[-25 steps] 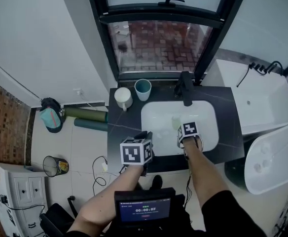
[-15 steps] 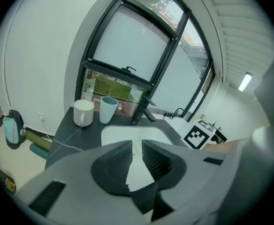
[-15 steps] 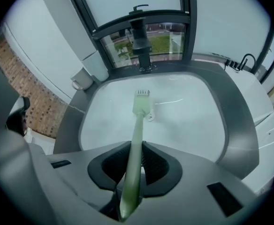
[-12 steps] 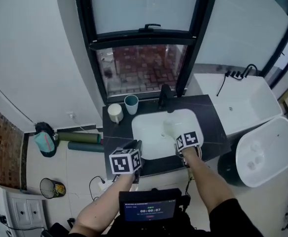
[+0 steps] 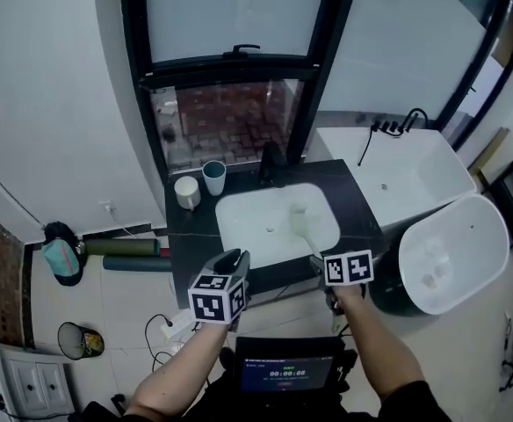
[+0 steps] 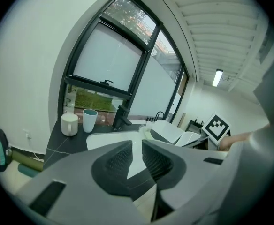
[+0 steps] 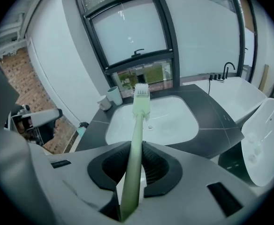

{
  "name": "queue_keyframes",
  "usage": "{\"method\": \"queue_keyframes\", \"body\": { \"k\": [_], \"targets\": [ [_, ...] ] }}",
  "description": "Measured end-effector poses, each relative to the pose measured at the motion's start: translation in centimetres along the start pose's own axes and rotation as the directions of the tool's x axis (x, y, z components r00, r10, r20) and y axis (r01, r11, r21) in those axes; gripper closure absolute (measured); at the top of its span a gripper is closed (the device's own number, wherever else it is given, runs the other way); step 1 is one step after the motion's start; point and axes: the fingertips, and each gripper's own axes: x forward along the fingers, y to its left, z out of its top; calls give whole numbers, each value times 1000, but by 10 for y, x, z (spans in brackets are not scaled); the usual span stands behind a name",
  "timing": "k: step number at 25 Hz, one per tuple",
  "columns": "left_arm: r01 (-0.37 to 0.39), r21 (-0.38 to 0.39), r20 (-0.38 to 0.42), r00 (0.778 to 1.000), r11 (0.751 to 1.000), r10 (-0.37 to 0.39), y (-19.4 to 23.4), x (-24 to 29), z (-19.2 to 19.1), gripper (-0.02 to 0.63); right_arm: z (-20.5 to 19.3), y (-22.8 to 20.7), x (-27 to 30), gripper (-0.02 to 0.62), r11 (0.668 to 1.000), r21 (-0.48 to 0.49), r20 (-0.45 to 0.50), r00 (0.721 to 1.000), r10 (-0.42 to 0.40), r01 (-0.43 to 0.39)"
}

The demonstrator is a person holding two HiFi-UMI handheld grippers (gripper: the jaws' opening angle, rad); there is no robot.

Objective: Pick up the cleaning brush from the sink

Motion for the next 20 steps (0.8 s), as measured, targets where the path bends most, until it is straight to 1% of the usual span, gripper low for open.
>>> {"method": "queue_keyframes", "body": {
  "k": [2, 5, 8, 9, 12, 15, 18, 20],
  "targets": [
    [1, 15, 13, 1000, 1000, -1, -16, -11, -9, 534, -8, -1, -24, 538, 1000, -18, 44, 999, 19, -18],
    [-3, 29, 59, 998, 1000, 1, -46, -24, -16, 534, -19, -9, -61, 538, 998, -40, 109, 992, 56, -52],
    [-31, 37, 102, 994, 999, 27, -80, -34, -19, 535, -26, -25, -98, 538, 995, -69, 161, 984, 77, -67],
    [-47, 44, 121, 992, 998, 41, -94, -39, -19, 550, -29, -30, -112, 537, 994, -86, 174, 981, 84, -70],
    [-80, 69, 192, 979, 994, 65, -141, -56, -15, 554, -37, -45, -158, 537, 986, -145, 213, 970, 115, -86],
    [-80, 92, 265, 963, 993, 53, -186, -70, -12, 571, -41, -61, -197, 537, 977, -182, 262, 952, 157, -111],
    [-93, 116, 332, 942, 989, 49, -216, -79, -12, 582, -42, -70, -224, 537, 965, -222, 300, 932, 201, -136],
    [-105, 136, 355, 933, 985, 51, -227, -84, -14, 591, -42, -71, -236, 537, 958, -246, 321, 920, 224, -147]
  ]
}}
